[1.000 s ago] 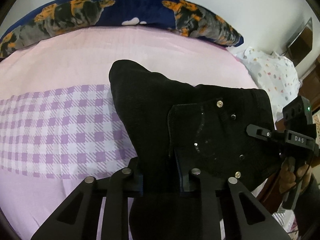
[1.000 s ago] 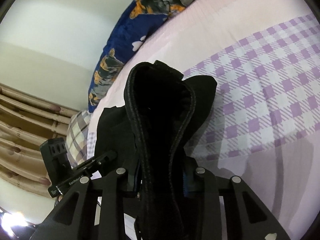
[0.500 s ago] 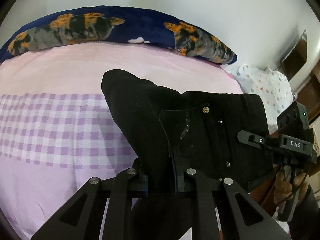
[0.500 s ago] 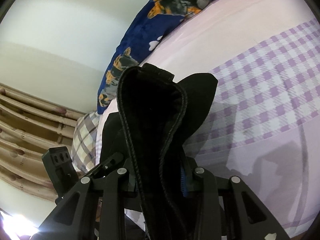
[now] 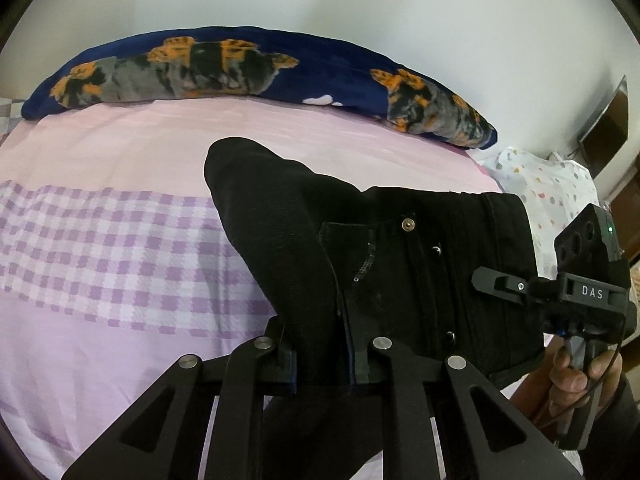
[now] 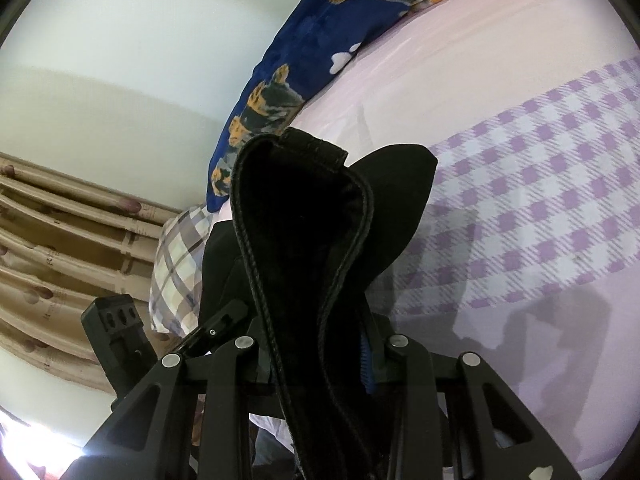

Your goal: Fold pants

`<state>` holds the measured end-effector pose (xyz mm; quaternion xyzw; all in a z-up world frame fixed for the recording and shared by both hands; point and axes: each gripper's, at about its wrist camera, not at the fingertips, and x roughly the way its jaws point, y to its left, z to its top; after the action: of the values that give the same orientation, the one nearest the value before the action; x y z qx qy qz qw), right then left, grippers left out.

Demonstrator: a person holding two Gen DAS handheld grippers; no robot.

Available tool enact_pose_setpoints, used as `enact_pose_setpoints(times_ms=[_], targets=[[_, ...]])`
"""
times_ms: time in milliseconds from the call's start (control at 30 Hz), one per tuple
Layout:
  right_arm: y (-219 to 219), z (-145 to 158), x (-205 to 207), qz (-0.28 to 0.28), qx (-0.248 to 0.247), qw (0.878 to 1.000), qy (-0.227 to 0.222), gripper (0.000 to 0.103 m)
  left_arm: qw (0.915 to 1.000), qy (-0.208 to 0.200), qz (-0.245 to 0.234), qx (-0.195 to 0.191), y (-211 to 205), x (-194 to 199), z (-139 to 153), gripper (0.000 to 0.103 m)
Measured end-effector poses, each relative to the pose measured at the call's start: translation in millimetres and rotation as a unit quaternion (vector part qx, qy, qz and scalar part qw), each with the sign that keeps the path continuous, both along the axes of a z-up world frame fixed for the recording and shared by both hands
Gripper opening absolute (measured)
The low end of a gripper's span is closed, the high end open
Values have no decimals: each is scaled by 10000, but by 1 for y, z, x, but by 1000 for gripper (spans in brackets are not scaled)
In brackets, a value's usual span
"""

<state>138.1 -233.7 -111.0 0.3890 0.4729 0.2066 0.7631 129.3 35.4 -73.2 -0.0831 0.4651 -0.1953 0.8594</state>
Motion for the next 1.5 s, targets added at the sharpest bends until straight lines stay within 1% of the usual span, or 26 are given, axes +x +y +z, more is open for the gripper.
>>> enact_pose_setpoints(times_ms=[233, 467, 867, 1067, 1200, 1300, 1333, 1400, 1433, 1467, 1500], targets=[[20, 0, 20, 147, 28, 9999, -7, 28, 9998, -84, 133, 105, 18, 7, 3, 16], [32, -1, 39, 250, 127, 9996, -5, 28, 9994, -106, 247, 210, 32, 25, 7, 16], [36, 1, 65, 308, 159, 9994, -10, 28, 9989, -145, 313, 328, 40, 63, 8, 16], [35, -6, 79, 174, 118, 9998, -16, 28, 9981, -210, 285, 507, 39, 89, 1, 17], [33, -19, 86, 110, -77, 9999, 37, 28, 9967, -152, 384, 703, 43, 98, -16, 17], [29, -30, 87, 5, -219, 9997, 121, 28, 9963, -77, 476, 714, 52, 102, -30, 21], [28, -34, 87, -34, -365, 9992, 155, 29, 9962, -31, 518, 694, 54, 103, -34, 26], [32, -35, 86, -45, -715, 9974, 109, 32, 9958, 17, 579, 709, 57, 105, -42, 31], [34, -35, 85, -42, -891, 9960, 47, 34, 9951, 4, 618, 776, 57, 106, -44, 38], [37, -34, 84, -34, -1039, 9946, -6, 35, 9941, -6, 657, 867, 57, 107, -48, 42], [38, -34, 84, -40, -1119, 9937, -28, 36, 9938, 3, 673, 885, 58, 107, -51, 43]])
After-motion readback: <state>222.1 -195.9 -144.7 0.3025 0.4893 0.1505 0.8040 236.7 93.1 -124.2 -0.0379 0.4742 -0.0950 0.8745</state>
